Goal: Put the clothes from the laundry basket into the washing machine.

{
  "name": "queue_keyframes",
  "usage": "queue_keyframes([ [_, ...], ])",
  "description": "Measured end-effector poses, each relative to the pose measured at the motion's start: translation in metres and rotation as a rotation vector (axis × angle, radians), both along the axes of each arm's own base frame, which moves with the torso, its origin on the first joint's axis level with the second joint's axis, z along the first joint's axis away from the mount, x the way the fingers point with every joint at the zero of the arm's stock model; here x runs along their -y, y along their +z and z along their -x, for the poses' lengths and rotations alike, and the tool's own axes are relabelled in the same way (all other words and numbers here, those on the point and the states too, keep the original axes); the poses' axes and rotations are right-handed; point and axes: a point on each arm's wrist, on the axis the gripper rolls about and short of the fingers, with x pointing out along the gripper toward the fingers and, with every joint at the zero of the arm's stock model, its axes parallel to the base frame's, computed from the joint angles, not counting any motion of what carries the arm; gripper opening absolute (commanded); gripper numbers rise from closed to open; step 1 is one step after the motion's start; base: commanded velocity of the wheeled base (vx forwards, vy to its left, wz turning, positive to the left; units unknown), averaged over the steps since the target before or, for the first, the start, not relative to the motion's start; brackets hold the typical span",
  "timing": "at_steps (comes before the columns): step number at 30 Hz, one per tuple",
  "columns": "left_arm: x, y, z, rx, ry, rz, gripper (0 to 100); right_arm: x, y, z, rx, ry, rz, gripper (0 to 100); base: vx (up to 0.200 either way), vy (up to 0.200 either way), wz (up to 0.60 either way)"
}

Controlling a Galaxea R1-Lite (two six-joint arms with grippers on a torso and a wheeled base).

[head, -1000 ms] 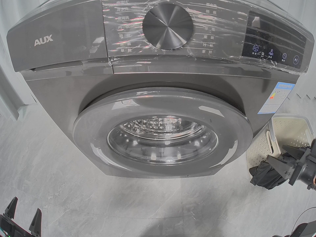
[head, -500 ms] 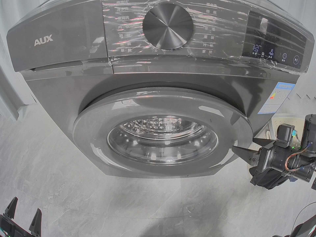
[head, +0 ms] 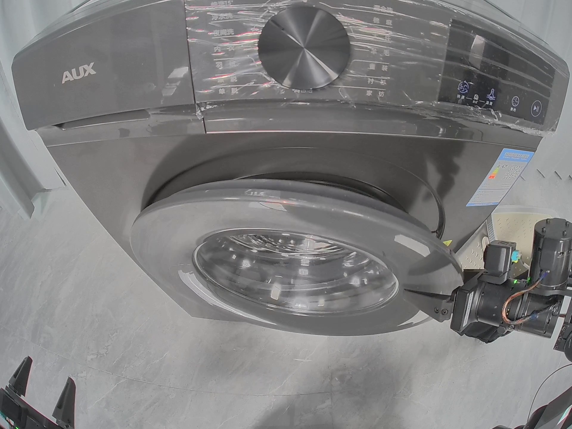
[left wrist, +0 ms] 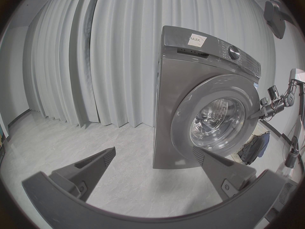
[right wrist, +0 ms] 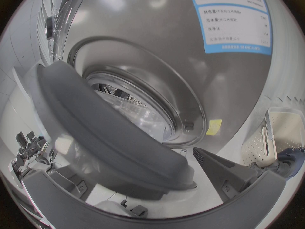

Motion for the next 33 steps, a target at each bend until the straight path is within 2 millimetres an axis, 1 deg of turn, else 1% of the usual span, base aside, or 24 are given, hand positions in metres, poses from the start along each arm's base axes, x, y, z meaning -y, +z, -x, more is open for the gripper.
queue_keyframes([
  [6,0.000,0.000,0.000,0.001,0.000,-0.002,100,0.004,-0.006,0.009,-0.006,0.012,0.024,100,0.000,0.000,0.00],
  [9,0.000,0.000,0.000,0.000,0.000,-0.003,100,0.004,-0.006,0.011,-0.005,0.015,0.026,100,0.000,0.000,0.00],
  [14,0.000,0.000,0.000,0.000,0.000,-0.005,100,0.001,-0.006,0.013,-0.002,0.034,0.025,100,-0.200,0.000,0.00],
  [18,0.000,0.000,0.000,0.001,0.000,-0.005,100,-0.001,-0.010,0.018,-0.017,0.059,0.033,100,-0.200,0.000,0.00],
  [23,0.000,0.000,0.000,0.000,0.000,-0.005,100,-0.002,-0.019,0.029,-0.045,0.097,0.048,100,0.000,0.000,0.00],
  [27,0.000,0.000,0.000,0.000,0.000,-0.006,100,-0.001,-0.018,0.031,-0.038,0.098,0.044,100,0.000,0.000,0.00],
  [33,0.000,0.000,0.000,0.000,0.000,-0.006,100,-0.004,-0.013,0.025,-0.024,0.093,0.038,100,-0.200,0.000,0.00],
])
